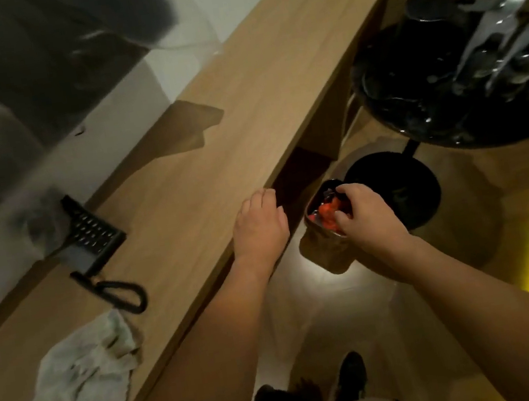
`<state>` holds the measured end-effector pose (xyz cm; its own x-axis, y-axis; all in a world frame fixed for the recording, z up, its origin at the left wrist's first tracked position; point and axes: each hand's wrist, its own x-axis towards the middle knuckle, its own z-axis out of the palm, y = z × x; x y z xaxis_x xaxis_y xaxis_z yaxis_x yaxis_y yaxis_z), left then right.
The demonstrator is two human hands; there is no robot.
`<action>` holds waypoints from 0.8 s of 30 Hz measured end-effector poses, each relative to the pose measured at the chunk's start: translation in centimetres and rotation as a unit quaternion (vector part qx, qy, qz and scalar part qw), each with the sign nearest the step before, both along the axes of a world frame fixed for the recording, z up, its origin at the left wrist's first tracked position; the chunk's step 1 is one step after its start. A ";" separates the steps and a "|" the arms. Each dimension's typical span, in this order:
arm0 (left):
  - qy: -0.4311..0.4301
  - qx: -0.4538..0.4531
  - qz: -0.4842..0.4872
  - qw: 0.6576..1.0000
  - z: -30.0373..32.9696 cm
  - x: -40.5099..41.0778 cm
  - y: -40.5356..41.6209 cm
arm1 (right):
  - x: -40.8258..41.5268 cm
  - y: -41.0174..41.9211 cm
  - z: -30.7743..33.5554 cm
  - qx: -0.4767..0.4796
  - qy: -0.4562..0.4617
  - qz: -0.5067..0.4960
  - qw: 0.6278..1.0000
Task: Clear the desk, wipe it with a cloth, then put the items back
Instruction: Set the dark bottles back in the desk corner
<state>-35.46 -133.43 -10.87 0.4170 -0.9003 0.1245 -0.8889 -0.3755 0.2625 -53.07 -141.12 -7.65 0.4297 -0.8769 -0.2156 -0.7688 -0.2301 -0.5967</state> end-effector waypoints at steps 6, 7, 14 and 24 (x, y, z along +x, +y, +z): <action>-0.036 -0.038 -0.088 0.995 -0.8 -7.6 -8.3 | -8.0 -5.1 1.0 0.009 -0.017 -0.079 0.997; -0.037 -0.044 -0.102 0.993 -0.8 -8.4 -9.6 | -9.0 -5.9 0.8 0.010 -0.019 -0.088 0.996; -0.027 -0.034 -0.159 0.986 -2.1 -12.9 -19.4 | -13.6 -13.9 -1.1 0.009 -0.005 -0.137 0.990; 0.042 -0.043 -0.225 0.972 -2.7 -16.5 -33.5 | -17.8 -28.2 -1.4 -0.021 0.008 -0.178 0.984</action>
